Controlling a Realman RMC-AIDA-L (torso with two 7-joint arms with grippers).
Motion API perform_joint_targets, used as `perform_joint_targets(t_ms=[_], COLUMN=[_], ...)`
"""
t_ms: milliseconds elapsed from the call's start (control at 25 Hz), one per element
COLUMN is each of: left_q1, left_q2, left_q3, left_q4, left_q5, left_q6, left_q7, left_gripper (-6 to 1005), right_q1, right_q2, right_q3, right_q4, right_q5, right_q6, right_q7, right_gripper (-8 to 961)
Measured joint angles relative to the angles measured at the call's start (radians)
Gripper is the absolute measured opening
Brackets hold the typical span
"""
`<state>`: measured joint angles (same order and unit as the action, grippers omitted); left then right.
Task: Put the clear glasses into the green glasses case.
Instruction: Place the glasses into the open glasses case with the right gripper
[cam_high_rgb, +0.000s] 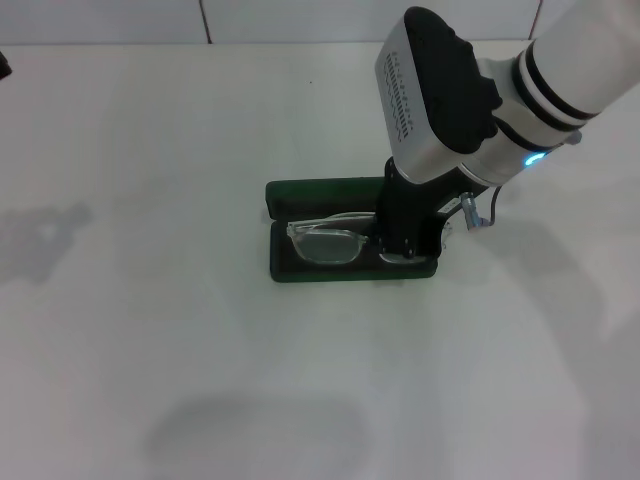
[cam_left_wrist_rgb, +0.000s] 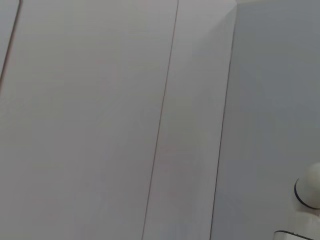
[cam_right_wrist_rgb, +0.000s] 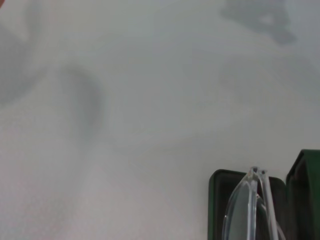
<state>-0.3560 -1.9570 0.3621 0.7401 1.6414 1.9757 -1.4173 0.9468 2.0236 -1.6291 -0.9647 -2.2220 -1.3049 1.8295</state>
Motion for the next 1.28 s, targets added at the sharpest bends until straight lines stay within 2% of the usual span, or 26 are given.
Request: perform_joint_targets(t_ms=[1280], left_q1=[-0.001], left_q2=[0.000], left_q3=[0.002], left_q4=[-0.008], left_q5=[0.003], left_q6=[-0.003], left_q7=[0.011], left_gripper=[88], right_q1=[-0.005], right_q2=[0.002], right_q3=[-0.001], right_q4=[0.008], right_q5=[0.001], right_q6=[0.015], right_q7=[-0.009], right_gripper=[78])
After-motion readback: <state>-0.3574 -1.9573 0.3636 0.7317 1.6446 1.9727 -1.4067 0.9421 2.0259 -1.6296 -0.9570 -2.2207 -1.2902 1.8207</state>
